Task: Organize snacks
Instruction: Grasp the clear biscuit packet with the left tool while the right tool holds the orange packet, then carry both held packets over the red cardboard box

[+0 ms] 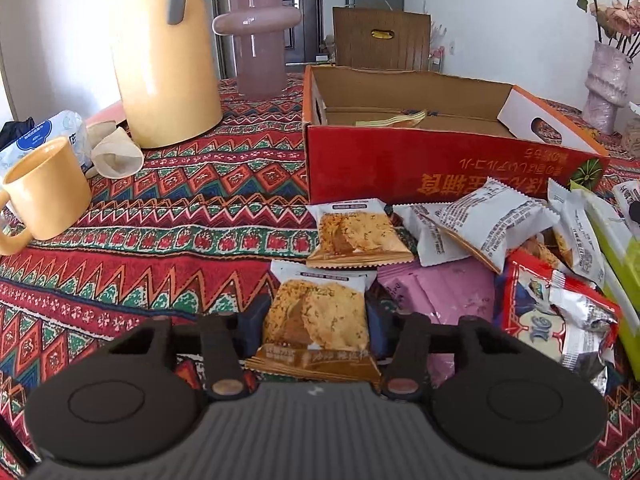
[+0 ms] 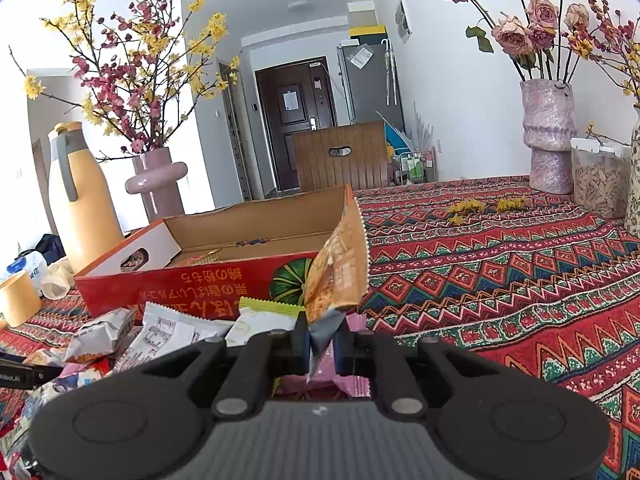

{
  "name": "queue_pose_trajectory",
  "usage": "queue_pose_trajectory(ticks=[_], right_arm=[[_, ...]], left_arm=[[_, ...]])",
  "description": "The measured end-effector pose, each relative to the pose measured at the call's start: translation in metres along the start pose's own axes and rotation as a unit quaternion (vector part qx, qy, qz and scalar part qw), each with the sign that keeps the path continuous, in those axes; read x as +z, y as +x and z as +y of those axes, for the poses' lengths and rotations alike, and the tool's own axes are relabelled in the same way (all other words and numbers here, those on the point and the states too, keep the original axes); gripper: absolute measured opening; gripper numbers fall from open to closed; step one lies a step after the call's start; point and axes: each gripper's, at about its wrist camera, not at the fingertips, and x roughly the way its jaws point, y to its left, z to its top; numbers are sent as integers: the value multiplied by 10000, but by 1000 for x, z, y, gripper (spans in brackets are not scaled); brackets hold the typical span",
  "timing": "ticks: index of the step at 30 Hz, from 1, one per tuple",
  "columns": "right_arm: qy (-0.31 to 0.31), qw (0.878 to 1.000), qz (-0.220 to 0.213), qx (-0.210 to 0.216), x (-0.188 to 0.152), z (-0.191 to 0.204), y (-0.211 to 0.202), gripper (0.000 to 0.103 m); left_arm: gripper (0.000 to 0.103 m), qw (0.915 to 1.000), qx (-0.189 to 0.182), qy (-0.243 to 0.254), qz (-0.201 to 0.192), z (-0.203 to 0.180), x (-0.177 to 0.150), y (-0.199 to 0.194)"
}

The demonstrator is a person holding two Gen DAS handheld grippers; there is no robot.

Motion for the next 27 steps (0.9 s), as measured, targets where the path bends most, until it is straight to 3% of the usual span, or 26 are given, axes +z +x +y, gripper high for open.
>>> queue_pose_trajectory(ticks=[15,27], right_arm=[[-333,9992,-228,55,18,13,-16,11],[-783,9951,-569,182,68,39,-4,11]], left_arm=[[49,9983,8,-119,-577,9,19,-34],[49,9921,-69,-114,-1249,-10,80,-45]])
